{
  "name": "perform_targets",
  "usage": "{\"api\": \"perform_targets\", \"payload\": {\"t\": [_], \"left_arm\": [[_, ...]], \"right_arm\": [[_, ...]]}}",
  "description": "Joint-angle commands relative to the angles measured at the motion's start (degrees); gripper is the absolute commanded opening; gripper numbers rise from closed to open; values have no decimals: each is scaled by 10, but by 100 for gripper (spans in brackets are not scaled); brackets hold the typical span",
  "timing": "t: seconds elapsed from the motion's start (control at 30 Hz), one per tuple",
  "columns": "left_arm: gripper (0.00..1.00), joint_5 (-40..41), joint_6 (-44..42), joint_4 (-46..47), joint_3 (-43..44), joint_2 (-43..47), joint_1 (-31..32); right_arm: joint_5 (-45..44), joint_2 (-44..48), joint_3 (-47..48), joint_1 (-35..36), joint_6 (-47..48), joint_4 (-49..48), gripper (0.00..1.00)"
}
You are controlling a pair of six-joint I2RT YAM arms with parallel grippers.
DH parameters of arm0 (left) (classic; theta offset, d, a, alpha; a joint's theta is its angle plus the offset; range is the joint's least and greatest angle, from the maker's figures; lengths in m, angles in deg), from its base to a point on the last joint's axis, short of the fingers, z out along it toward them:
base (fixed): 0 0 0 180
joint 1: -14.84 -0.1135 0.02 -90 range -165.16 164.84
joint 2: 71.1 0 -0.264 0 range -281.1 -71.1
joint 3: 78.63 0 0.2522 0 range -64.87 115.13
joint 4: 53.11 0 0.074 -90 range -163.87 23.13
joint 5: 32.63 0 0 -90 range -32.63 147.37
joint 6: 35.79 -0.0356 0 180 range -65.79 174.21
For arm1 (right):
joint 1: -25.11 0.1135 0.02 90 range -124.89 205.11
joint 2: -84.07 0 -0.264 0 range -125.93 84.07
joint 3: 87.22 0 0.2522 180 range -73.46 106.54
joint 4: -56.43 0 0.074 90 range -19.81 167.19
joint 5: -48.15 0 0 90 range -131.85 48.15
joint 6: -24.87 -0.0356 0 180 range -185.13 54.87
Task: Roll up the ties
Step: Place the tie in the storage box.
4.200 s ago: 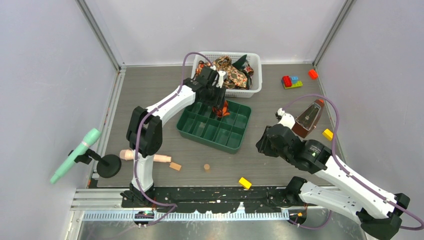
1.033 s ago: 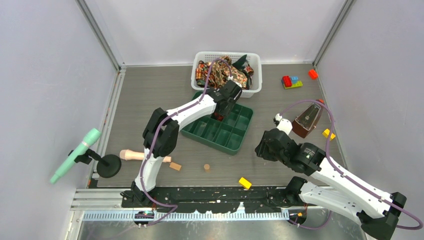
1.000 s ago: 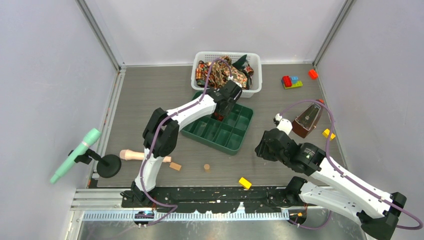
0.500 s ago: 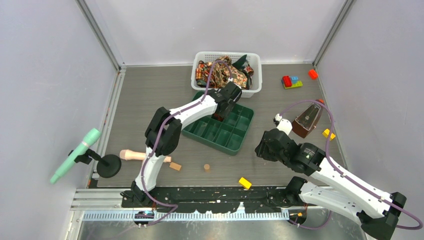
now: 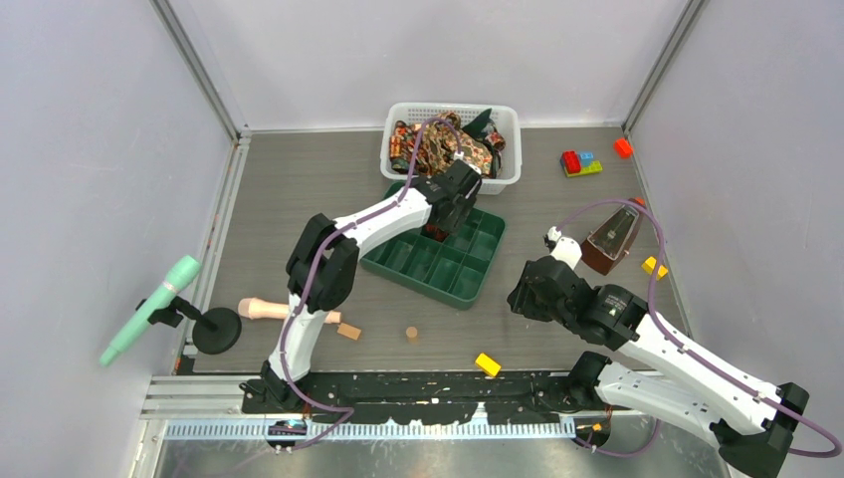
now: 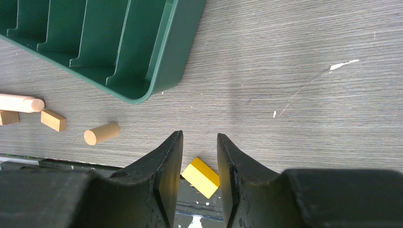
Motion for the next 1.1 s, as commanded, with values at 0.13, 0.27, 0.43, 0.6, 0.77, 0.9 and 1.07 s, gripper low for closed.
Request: {"api": "perform_targets", "payload": {"t": [0.13, 0.27, 0.43, 0.6, 0.77, 0.9, 1.07], "left_arm": [[68, 10, 4, -14, 13, 23, 2], [70, 16, 3, -19, 14, 27, 2], [71, 19, 1, -25, 22, 31, 2], [70, 20, -1, -30, 28, 41, 2], [71, -1, -1, -30, 28, 56, 2], [76, -18, -1, -31, 29, 68, 2], [77, -21, -1, -33, 36, 78, 2]], "right_arm": [[-5, 1, 5, 0, -10, -11, 39], [-5, -1, 6, 0, -9, -11, 39], [-3, -3, 6, 0, -9, -13, 39], [-3, -2, 5, 0, -8, -13, 39], [-3, -2, 5, 0, -9, -13, 39], [-3, -1, 4, 0, -9, -14, 39], [-3, 0, 1, 0, -10, -13, 39]]}}
